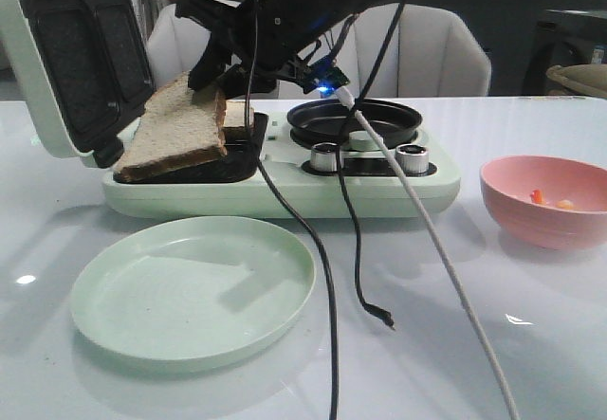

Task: Make breakfast with bread and shrimp
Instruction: 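Carry the bread with the right gripper and lower it onto the nearer waffle plate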

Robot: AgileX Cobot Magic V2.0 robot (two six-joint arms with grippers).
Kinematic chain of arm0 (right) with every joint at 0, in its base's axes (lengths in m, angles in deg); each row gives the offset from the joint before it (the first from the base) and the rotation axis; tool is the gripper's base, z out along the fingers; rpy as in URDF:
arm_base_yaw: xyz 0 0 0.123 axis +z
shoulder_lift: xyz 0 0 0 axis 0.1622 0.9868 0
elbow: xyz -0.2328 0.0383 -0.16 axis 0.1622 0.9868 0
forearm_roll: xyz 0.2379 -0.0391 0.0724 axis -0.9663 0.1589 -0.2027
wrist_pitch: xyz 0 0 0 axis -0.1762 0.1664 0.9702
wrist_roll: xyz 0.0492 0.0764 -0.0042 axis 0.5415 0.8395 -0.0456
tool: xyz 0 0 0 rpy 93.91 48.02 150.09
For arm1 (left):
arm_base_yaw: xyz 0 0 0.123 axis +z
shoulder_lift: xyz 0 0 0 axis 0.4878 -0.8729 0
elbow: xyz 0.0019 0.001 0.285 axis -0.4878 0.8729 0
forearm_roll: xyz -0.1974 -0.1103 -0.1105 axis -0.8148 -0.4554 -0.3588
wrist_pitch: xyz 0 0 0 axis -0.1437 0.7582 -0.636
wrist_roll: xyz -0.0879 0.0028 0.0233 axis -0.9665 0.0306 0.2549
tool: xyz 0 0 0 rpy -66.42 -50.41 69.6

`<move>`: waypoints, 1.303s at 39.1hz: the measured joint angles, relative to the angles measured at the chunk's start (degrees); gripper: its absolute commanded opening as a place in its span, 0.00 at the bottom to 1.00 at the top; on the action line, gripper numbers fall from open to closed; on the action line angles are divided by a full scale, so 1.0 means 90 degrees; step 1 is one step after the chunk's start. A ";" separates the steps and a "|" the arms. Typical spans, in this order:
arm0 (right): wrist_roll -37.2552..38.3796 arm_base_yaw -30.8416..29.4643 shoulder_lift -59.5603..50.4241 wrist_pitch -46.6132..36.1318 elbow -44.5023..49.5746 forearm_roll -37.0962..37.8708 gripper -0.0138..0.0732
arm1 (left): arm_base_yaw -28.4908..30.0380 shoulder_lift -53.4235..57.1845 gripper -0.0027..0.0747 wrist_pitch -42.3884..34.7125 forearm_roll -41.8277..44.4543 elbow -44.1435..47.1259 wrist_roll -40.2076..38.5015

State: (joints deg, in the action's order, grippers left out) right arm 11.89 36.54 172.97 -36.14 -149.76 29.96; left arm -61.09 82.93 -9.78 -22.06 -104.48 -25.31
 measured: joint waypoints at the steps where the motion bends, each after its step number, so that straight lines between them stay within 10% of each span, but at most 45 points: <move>1: 0.0001 0.0000 0.0000 0.0000 0.0000 0.0014 0.41 | 0.0000 0.0000 0.53 0.0000 0.0000 0.0000 0.0000; 42: 0.0001 -0.0311 0.0207 0.0109 -0.0012 -0.0597 0.42 | 0.0000 0.0000 0.53 0.0000 0.0000 0.0000 0.0000; 51: -0.0015 -0.0311 0.0207 0.0289 -0.0012 -0.0347 0.68 | 0.0000 0.0000 0.53 0.0000 0.0000 0.0000 0.0000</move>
State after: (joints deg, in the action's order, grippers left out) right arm 11.75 33.75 174.84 -33.53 -149.87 26.84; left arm -61.09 82.93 -9.78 -22.06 -104.48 -25.31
